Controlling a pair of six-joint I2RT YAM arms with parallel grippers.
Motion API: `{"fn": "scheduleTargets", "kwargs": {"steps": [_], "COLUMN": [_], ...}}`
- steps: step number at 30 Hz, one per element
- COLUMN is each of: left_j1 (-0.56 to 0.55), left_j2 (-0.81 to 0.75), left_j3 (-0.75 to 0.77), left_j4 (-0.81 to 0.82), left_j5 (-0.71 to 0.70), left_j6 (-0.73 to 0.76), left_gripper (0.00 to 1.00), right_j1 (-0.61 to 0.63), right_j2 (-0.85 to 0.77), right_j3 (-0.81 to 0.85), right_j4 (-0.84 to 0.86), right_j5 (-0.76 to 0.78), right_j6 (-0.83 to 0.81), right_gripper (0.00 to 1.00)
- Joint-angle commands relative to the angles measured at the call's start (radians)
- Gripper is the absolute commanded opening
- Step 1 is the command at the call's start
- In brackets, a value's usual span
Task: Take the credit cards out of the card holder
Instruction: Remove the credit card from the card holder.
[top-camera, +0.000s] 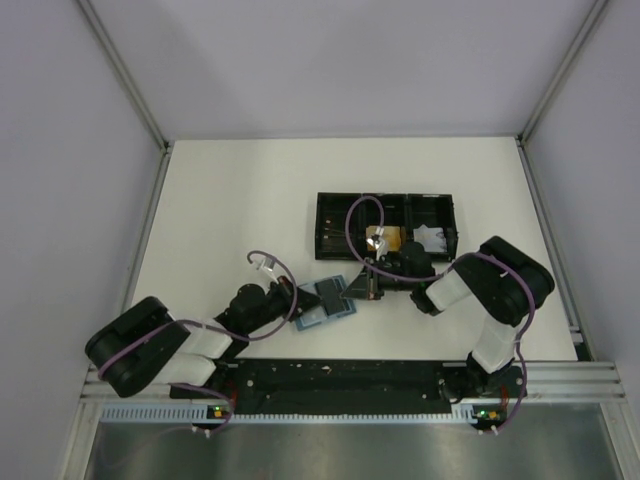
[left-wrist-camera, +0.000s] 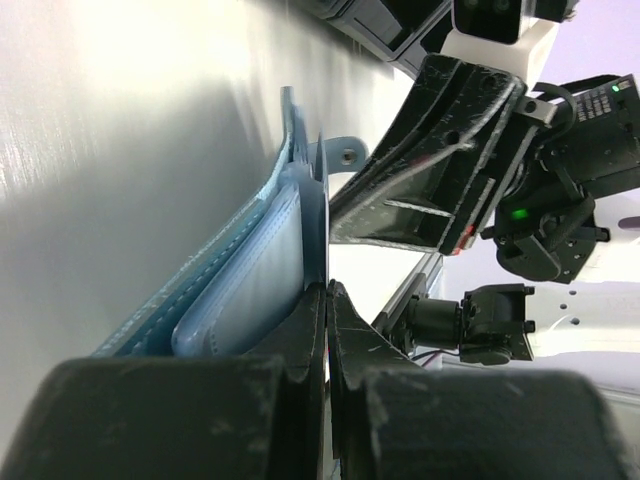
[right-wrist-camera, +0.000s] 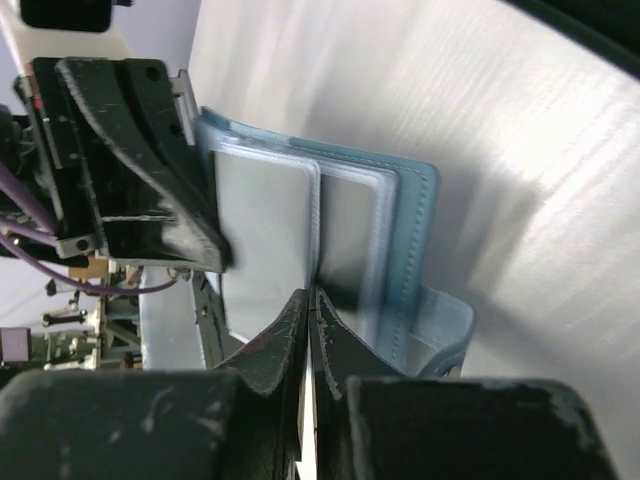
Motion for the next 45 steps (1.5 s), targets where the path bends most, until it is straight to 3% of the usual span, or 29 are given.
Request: {"fn": "scheduleTargets", "kwargs": {"steps": [1,7,11,14,19,34,42,45], "left_j1": [-0.002,0.0,0.0,0.0,0.0,-0.002,-0.002,-0.002], "left_j2": [-0.095,-0.198,-0.238,-0.249,-0.261,-0.264,-0.209,-0.198], "left_j3": [-0.135,-0.122,-0.126,-0.129,-0.112,-0.074,-0.066,-0.068], "left_j4": [0.001,-0.191,-0.228,-0.195,-0.161,-0.092,0.02,0.043], "left_j5": [-0.034,-0.067,-0.067,-0.055,-0.025,0.04,0.08,0.091], "left_j6": [0.009,0.039,0.061,0.078,0.114,0.128,0.107,0.104], "left_gripper": [0.0,0.0,0.0,0.0,0.0,0.0,0.0,0.0], "right_j1": [-0.028,-0.035,-0.035,-0.035,-0.035,-0.032,-0.022,-0.022], "right_j2": [0.018,0.03,0.027,0.027,0.027,0.031,0.057,0.068], "right_j3": [-0.012,-0.012,-0.019,-0.038,-0.041,-0.038,-0.027,-0.033], "right_j4": [-0.056,-0.064,-0.006,0.107,0.227,0.324,0.378,0.404], "right_j5": [0.037,0.043,0.017,-0.018,-0.066,-0.106,-0.135,-0.138], "right_j6": [-0.048,-0.051,-0.034,0.02,0.081,0.117,0.152,0.166], "right_gripper": [0.0,0.0,0.01,0.18,0.32,0.33,0.33,0.26]}}
